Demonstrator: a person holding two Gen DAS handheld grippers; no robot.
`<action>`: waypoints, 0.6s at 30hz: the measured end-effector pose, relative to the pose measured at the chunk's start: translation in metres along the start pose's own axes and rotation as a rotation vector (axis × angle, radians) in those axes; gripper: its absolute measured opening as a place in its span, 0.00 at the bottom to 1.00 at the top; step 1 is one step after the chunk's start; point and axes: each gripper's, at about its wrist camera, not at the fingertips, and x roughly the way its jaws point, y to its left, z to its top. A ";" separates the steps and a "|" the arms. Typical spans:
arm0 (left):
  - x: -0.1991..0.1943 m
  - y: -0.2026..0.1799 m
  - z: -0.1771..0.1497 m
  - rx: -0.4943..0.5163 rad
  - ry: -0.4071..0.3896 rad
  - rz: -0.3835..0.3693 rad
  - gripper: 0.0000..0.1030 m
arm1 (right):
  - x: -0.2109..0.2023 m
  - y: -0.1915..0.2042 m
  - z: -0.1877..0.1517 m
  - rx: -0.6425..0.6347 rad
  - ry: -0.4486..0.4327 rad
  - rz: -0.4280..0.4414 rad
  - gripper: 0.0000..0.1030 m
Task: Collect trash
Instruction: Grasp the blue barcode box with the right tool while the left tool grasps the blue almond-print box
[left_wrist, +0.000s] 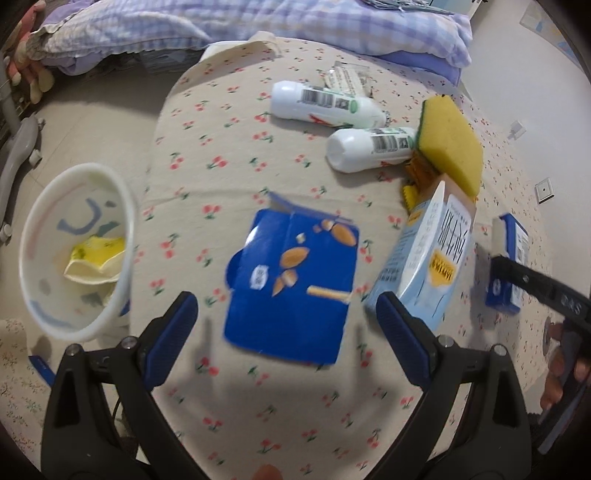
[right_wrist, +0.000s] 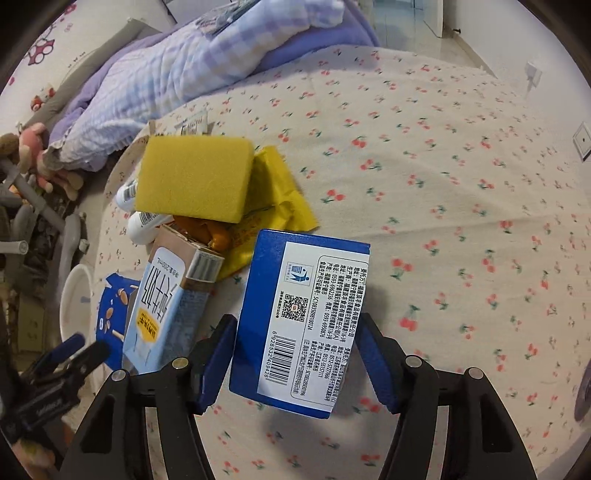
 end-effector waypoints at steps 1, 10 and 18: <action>0.002 -0.002 0.002 0.003 -0.003 -0.002 0.92 | -0.002 -0.003 -0.001 0.004 -0.002 0.004 0.65; 0.023 -0.006 0.009 0.012 0.027 0.010 0.80 | -0.013 -0.029 -0.008 0.041 -0.003 0.030 0.65; 0.034 -0.004 0.013 0.012 0.044 0.026 0.80 | -0.016 -0.035 -0.009 0.048 -0.003 0.044 0.65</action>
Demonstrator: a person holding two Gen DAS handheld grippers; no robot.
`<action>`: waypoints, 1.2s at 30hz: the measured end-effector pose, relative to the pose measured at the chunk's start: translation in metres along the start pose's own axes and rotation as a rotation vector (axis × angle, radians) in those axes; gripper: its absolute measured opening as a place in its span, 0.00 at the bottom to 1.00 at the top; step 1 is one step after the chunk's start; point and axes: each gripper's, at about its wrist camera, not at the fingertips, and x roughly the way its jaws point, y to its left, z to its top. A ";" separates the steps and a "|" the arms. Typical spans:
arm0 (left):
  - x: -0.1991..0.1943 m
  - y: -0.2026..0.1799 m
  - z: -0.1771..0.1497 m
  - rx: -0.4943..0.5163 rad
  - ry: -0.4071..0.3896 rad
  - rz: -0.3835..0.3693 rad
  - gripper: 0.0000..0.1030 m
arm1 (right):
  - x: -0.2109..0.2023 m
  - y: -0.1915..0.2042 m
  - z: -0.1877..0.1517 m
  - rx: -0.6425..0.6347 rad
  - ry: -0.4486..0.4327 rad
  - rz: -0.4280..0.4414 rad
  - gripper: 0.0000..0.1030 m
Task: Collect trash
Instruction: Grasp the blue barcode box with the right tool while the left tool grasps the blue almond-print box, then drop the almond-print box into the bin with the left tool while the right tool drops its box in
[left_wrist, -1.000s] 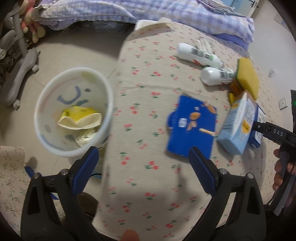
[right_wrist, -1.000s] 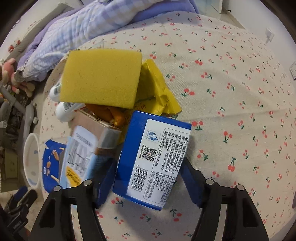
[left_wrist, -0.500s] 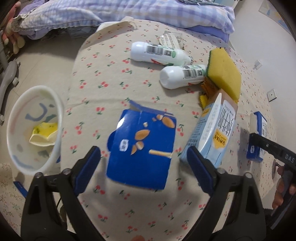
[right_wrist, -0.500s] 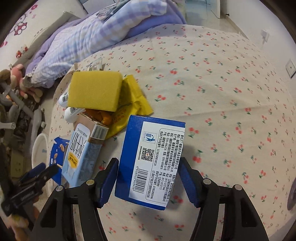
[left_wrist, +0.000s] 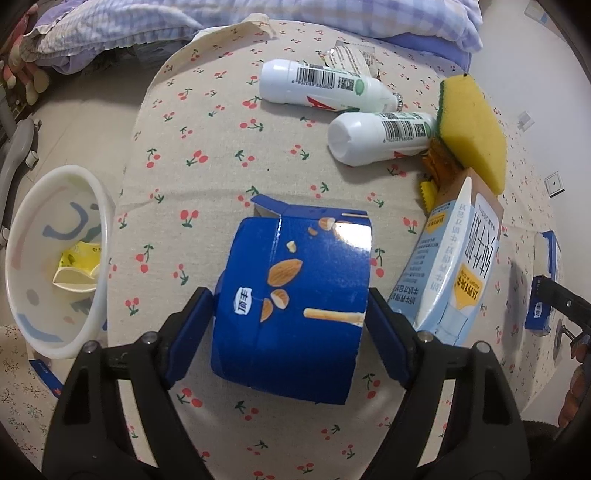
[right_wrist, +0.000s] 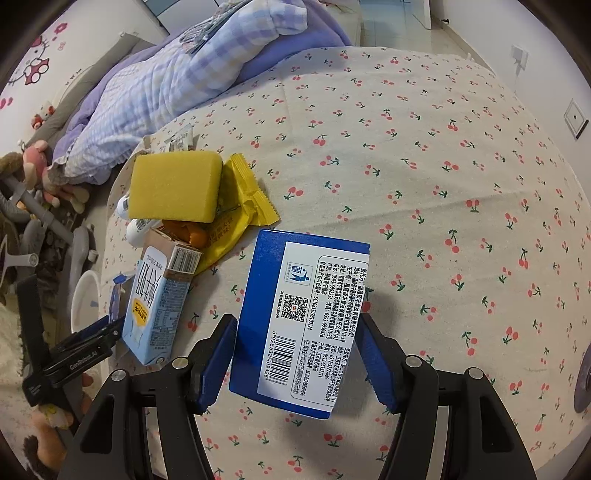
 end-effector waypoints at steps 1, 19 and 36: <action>0.000 0.001 0.000 0.001 0.002 -0.001 0.80 | 0.000 0.000 0.000 -0.001 0.000 0.001 0.65; -0.008 0.007 -0.004 0.003 0.002 0.022 0.69 | -0.007 0.015 -0.006 -0.033 -0.008 0.032 0.65; -0.056 0.065 -0.016 -0.092 -0.123 0.040 0.69 | -0.026 0.103 -0.011 -0.221 -0.082 0.066 0.65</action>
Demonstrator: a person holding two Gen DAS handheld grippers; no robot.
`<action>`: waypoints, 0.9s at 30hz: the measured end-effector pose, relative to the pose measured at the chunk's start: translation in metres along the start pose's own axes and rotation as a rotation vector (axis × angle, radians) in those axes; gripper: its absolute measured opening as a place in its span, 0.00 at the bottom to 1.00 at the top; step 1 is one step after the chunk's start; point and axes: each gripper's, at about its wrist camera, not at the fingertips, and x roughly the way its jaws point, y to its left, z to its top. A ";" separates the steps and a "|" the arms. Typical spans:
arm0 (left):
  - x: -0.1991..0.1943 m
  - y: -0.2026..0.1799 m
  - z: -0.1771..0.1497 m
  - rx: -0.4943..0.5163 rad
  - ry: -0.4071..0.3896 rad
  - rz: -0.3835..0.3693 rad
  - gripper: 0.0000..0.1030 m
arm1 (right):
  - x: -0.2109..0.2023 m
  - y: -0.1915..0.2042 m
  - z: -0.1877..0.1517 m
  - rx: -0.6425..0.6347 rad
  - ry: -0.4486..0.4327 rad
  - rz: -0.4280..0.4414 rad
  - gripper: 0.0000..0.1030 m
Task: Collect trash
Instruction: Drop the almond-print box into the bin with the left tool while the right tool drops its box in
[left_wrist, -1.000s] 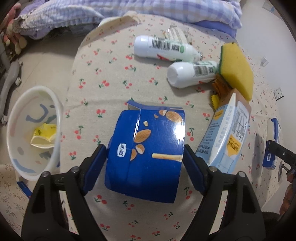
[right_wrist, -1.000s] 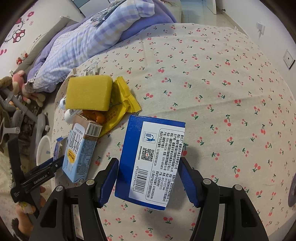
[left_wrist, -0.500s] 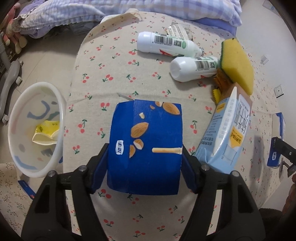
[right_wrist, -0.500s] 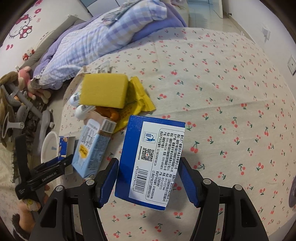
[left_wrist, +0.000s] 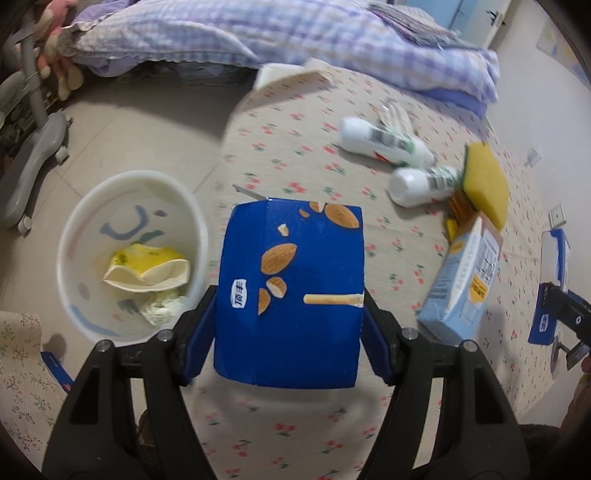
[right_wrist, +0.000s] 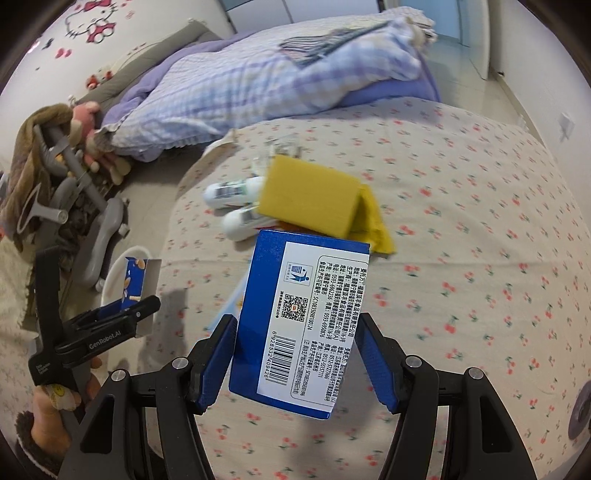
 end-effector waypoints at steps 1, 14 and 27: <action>-0.002 0.006 0.000 -0.010 -0.007 0.005 0.69 | 0.001 0.005 0.000 -0.007 0.001 0.003 0.65; -0.018 0.104 -0.006 -0.167 -0.064 0.086 0.69 | 0.033 0.091 0.012 -0.115 0.027 0.054 0.65; -0.023 0.160 -0.011 -0.265 -0.086 0.160 0.91 | 0.073 0.163 0.011 -0.192 0.065 0.088 0.65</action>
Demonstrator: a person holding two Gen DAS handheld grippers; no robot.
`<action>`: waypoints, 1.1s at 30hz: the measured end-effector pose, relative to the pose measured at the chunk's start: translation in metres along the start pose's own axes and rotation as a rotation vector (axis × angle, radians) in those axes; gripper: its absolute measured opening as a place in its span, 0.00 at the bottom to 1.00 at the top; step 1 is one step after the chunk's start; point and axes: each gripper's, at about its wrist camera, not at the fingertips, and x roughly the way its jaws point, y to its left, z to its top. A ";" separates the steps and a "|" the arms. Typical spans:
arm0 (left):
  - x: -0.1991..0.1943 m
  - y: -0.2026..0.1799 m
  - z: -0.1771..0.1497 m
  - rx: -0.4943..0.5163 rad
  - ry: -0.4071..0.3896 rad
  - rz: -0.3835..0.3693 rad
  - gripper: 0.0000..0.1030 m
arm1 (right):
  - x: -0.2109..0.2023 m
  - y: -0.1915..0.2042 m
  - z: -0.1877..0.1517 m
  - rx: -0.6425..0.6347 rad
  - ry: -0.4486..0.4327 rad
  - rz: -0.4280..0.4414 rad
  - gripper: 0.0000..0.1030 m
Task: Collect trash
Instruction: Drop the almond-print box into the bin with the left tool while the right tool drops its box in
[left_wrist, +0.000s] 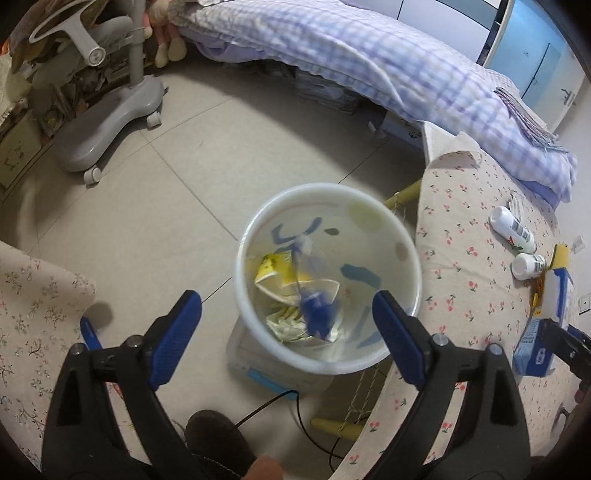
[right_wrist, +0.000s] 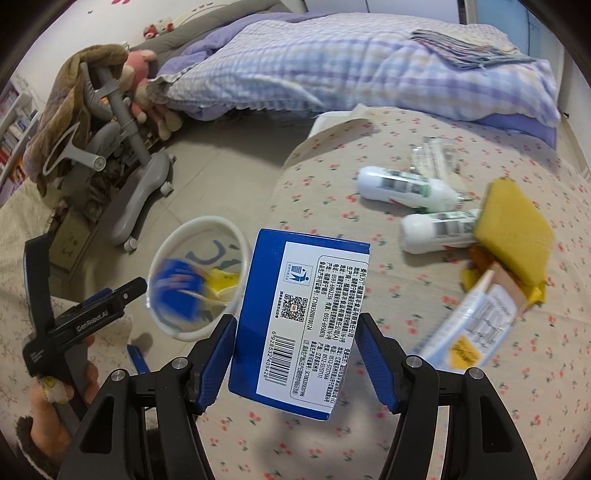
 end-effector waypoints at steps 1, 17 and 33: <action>0.000 0.003 -0.001 0.003 0.002 0.011 0.92 | 0.003 0.003 0.001 -0.004 0.003 0.000 0.65; -0.011 0.041 -0.011 0.013 0.009 0.078 0.97 | 0.060 0.064 0.023 -0.058 0.030 0.023 0.65; -0.010 0.047 -0.013 0.021 0.018 0.104 0.97 | 0.085 0.090 0.039 -0.071 0.022 0.127 0.82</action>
